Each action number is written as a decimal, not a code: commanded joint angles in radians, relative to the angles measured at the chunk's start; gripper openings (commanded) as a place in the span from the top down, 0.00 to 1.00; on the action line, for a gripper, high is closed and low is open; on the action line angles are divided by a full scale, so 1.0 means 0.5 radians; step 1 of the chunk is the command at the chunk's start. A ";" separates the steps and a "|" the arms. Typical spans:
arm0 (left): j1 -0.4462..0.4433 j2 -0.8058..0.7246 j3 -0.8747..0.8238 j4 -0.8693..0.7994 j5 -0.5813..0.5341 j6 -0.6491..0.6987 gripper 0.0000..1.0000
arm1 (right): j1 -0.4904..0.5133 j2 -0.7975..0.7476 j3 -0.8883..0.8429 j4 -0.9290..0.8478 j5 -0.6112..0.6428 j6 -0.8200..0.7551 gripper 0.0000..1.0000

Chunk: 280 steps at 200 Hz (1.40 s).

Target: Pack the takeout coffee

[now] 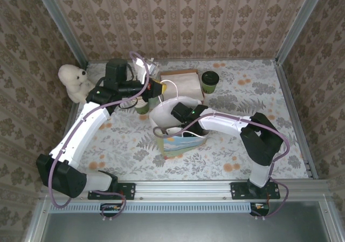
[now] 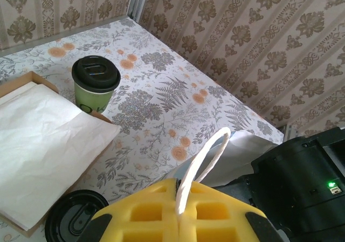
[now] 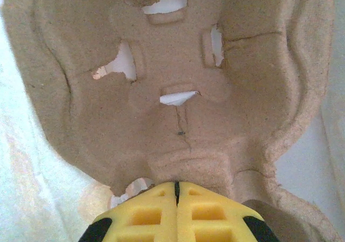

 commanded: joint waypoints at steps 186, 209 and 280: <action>0.019 0.038 0.054 0.068 0.080 -0.015 1.00 | 0.052 -0.118 -0.152 0.216 0.158 0.213 0.92; 0.019 0.033 0.041 0.064 0.086 -0.014 1.00 | 0.051 -0.245 -0.117 0.088 0.009 0.206 0.84; 0.017 -0.007 -0.004 0.100 0.107 -0.007 1.00 | 0.089 -0.267 -0.118 0.028 -0.070 0.393 0.61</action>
